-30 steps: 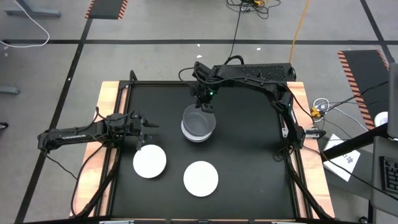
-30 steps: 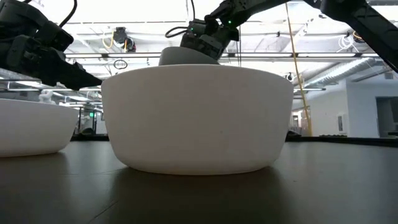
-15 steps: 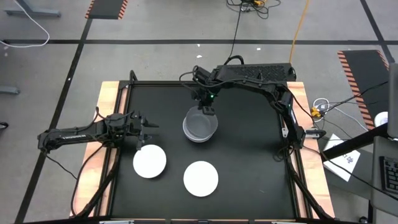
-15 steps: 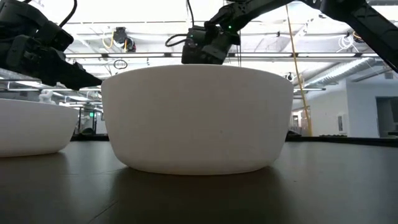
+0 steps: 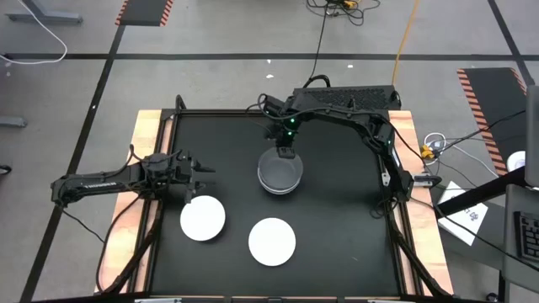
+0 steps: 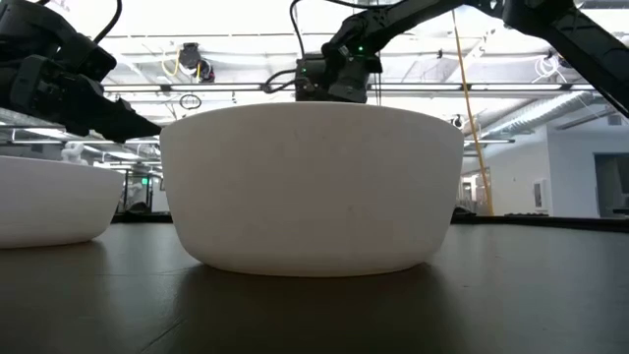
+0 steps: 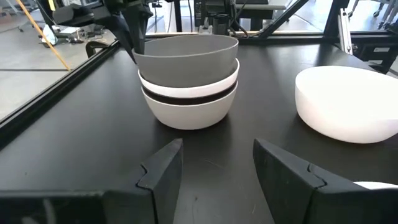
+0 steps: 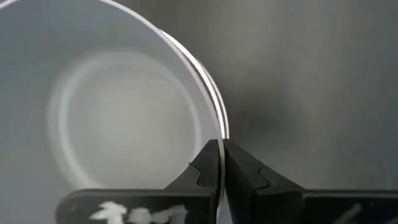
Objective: Nest bowls inside each other
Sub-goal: Stack the dark gray bowl on top of the white bowl
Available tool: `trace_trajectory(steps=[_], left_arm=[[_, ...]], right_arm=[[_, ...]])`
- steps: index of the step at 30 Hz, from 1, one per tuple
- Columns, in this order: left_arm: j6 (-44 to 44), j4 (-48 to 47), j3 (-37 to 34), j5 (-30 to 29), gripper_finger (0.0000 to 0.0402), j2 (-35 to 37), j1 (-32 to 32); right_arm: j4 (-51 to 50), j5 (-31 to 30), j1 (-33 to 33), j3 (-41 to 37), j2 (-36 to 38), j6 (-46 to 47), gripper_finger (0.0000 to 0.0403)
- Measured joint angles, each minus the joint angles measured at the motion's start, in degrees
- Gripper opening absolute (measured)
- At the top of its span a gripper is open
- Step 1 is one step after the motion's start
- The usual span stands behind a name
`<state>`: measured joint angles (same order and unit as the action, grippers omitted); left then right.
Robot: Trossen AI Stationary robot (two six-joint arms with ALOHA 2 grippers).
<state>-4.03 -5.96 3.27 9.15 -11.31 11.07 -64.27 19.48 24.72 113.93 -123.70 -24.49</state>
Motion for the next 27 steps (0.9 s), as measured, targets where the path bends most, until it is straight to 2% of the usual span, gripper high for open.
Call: trace_trajectory(steps=[8, 11, 18, 27], left_arm=[[0.00, 0.00, 0.00, 0.07, 0.0198, 0.01, -0.01], [0.00, 0.00, 0.00, 0.09, 0.0198, 0.02, 0.00], [-0.01, 0.00, 0.00, 0.15, 0.0198, 0.01, 0.00], [-0.02, 0.00, 0.00, 0.24, 0.0198, 0.01, -0.01]], right_arm=[[-4.07, -0.43, 0.01, 0.00, -0.02, 1.73, 0.0004], [-5.41, -2.70, 0.01, 0.00, -0.02, 2.36, 0.0004], [-3.54, -6.44, -0.12, 0.02, -0.02, 4.75, 0.0004], [-0.34, -5.80, -0.43, -3.06, 0.10, 5.55, 0.0004]])
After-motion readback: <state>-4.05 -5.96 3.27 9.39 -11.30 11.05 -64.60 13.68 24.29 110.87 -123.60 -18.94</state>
